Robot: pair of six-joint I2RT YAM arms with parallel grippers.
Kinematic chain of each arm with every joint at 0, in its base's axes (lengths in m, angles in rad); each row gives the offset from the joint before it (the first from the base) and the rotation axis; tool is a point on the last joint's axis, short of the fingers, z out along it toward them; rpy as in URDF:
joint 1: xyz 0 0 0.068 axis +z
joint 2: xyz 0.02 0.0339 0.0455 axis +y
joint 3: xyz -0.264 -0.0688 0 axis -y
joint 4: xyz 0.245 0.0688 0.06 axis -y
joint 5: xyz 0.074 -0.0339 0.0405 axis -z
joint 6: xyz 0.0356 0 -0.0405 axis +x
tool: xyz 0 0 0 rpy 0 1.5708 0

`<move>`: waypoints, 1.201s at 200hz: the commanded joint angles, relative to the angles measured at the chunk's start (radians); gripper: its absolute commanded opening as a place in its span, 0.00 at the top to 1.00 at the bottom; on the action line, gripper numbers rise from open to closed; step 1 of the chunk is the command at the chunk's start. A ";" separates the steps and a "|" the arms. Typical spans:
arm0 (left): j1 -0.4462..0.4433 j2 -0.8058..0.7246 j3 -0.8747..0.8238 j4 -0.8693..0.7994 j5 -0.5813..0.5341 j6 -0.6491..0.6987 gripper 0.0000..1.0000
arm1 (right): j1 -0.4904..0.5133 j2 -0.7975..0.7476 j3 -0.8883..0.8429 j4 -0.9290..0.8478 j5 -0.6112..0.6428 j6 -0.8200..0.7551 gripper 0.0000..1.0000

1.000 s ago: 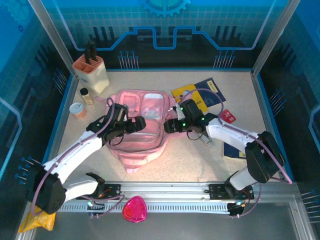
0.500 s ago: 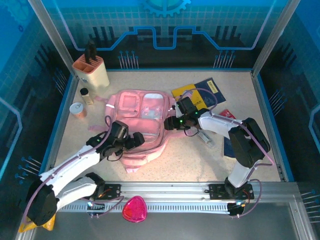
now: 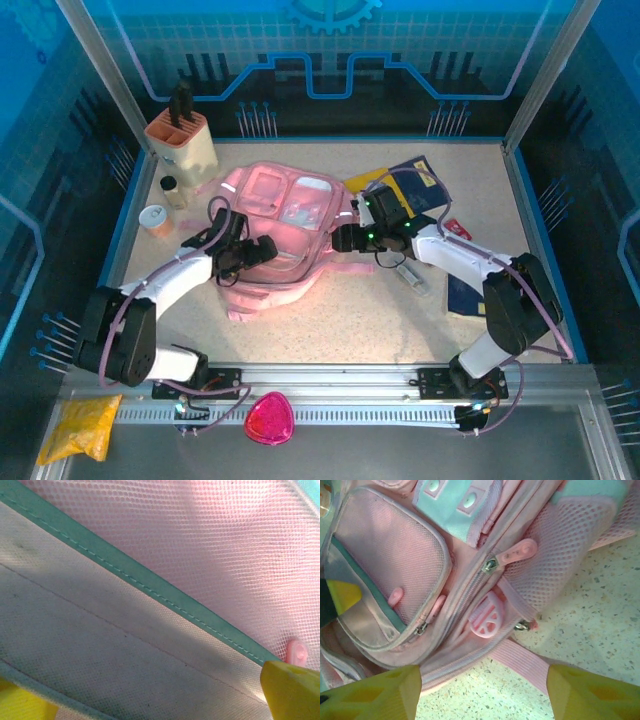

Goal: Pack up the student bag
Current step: Rotate the student bag at the center of the table.

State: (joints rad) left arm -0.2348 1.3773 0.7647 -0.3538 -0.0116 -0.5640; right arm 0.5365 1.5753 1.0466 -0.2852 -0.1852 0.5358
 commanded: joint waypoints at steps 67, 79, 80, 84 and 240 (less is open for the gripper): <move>-0.117 -0.391 -0.026 -0.125 0.034 -0.099 0.01 | -0.118 0.155 0.113 -0.036 -0.098 0.101 0.25; -0.180 -0.422 -0.043 -0.117 0.022 -0.142 0.02 | -0.124 0.192 0.132 -0.018 -0.106 0.113 0.25; -0.186 -0.422 -0.044 -0.118 0.021 -0.143 0.03 | -0.124 0.192 0.132 -0.018 -0.106 0.113 0.25; -0.206 -0.426 -0.048 -0.119 0.013 -0.158 0.03 | -0.126 0.207 0.140 -0.013 -0.109 0.119 0.25; -0.620 0.068 -0.025 0.290 -0.021 -0.265 0.07 | -0.148 0.483 0.301 0.167 -0.179 0.133 0.71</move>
State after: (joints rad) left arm -0.8555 1.3876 0.6842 -0.0769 -0.0128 -0.8635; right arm 0.4000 2.0354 1.3163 -0.1909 -0.3248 0.6674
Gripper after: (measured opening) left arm 0.933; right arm 0.375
